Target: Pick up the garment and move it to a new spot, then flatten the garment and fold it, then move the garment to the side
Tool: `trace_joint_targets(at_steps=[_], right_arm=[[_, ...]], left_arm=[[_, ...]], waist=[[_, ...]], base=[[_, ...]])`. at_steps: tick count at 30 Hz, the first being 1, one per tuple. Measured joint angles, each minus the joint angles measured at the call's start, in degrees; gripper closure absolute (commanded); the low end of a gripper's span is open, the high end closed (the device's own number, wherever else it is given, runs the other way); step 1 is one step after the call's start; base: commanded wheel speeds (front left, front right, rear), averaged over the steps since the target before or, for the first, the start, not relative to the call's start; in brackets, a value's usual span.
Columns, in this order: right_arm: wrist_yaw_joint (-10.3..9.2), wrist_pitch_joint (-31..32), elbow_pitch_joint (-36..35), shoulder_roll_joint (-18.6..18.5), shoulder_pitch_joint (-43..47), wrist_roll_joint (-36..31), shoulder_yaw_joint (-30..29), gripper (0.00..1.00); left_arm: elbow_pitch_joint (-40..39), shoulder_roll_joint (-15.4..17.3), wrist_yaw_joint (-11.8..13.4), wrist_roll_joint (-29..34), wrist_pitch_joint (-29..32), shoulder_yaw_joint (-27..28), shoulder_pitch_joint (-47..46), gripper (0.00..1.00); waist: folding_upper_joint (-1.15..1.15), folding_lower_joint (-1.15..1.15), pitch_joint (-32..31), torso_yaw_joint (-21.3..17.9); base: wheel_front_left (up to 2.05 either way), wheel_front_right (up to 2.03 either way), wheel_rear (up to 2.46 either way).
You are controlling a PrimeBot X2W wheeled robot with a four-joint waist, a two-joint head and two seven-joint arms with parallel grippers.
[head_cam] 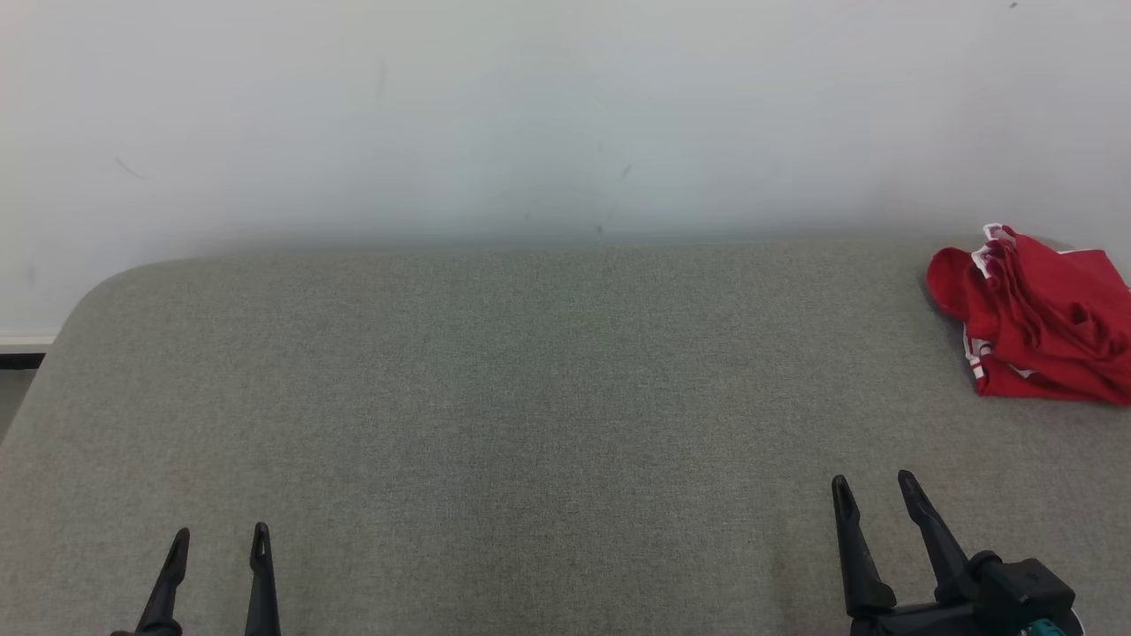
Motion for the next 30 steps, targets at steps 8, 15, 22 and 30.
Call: trace_joint_targets(at_steps=[8,15,22,30], right_arm=[[0.00,0.1,0.0,-0.1,0.0,0.0,0.0,0.00],[0.00,0.1,0.1,-0.1,0.0,0.0,0.1,0.00],[0.01,0.1,3.5,0.1,1.2,0.2,0.2,1.00],[0.00,1.6,4.5,0.4,0.9,7.4,0.0,1.00]], left_arm=[[-0.5,0.3,0.1,-0.5,0.2,-0.4,0.0,0.00],[-0.6,0.4,0.8,-0.7,0.5,-0.7,0.0,0.00],[2.7,-0.9,0.7,-1.0,0.7,-1.1,1.1,1.00],[3.7,-1.4,0.4,-8.3,2.6,-0.6,0.9,1.00]], waist=[[0.00,0.00,0.1,-0.1],[0.00,0.00,0.1,-0.2],[0.00,0.00,0.1,-0.2],[0.00,0.00,0.2,-0.2]], base=[[0.00,0.00,0.00],[0.00,0.00,0.00],[0.00,0.00,0.00],[0.00,0.00,0.00]])
